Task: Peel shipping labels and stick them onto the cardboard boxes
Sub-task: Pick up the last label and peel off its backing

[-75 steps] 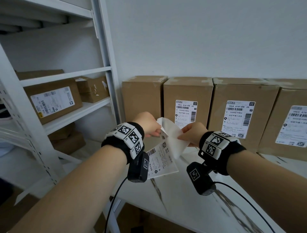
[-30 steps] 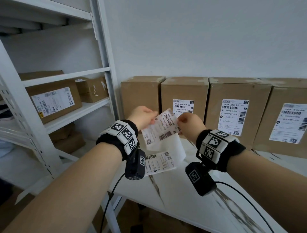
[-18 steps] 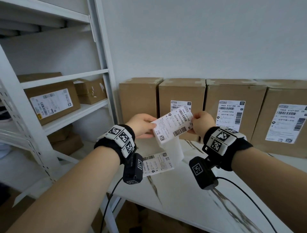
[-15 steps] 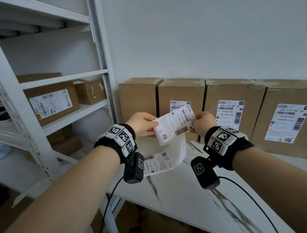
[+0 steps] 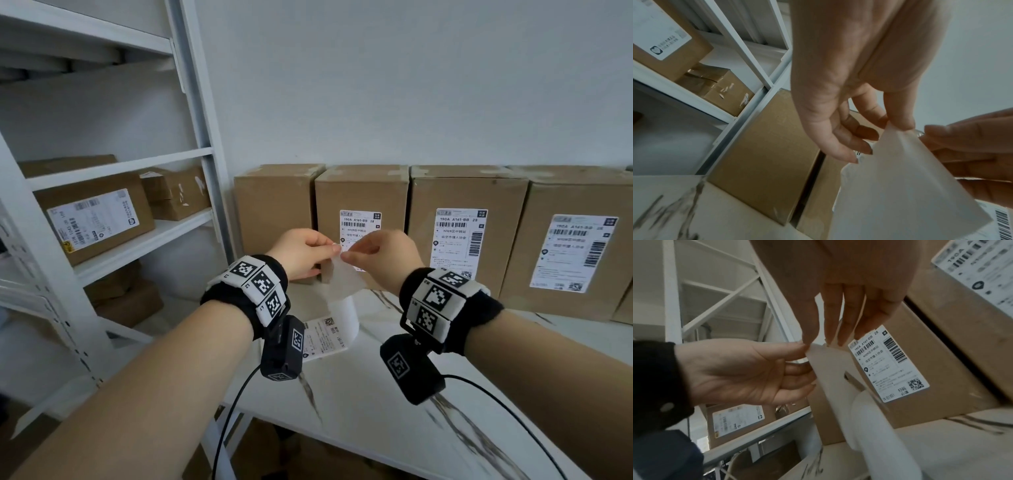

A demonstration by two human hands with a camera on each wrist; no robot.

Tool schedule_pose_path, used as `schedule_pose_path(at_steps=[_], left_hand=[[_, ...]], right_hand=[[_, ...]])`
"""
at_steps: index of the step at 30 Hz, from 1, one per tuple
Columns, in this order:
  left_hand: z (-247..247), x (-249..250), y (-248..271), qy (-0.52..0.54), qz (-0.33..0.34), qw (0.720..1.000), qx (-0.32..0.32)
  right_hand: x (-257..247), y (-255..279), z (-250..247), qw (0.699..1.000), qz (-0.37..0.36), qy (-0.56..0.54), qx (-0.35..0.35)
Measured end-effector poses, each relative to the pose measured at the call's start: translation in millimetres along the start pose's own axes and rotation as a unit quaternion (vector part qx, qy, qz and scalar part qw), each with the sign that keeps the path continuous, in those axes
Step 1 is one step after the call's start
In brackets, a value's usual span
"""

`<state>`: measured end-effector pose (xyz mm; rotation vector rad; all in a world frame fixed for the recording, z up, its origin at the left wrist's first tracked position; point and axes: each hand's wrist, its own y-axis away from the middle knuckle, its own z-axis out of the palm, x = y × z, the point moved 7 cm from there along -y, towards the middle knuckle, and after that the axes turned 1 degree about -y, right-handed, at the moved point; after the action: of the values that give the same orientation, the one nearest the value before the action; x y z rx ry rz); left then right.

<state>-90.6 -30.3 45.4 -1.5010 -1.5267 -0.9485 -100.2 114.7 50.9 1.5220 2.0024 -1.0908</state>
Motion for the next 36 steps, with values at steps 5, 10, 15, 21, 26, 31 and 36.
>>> schedule_pose_path(at_steps=[5, 10, 15, 21, 26, 31, 36], left_hand=[[5, 6, 1, -0.038, 0.028, 0.999, -0.015], [10, 13, 0, -0.091, 0.068, 0.993, -0.028], [14, 19, 1, -0.139, 0.095, 0.985, -0.033], [5, 20, 0, -0.204, 0.093, 0.974, 0.014], [-7, 3, -5, -0.182, 0.0, 0.982, 0.041], [-10, -9, -1, -0.08, -0.071, 0.992, 0.066], [-11, -18, -6, -0.091, -0.075, 0.989, 0.089]], right_hand=[[5, 1, -5, 0.999, 0.016, -0.047, -0.002], [10, 2, -9, 0.996, 0.027, -0.081, -0.015], [16, 1, -9, 0.992, 0.04, -0.114, -0.026], [35, -3, -18, 0.987, 0.086, -0.136, 0.012], [50, -2, -33, 0.973, 0.148, -0.173, 0.04], [67, 2, -50, 0.96, 0.199, -0.188, 0.065], [80, 6, -75, 0.949, 0.233, -0.183, 0.105]])
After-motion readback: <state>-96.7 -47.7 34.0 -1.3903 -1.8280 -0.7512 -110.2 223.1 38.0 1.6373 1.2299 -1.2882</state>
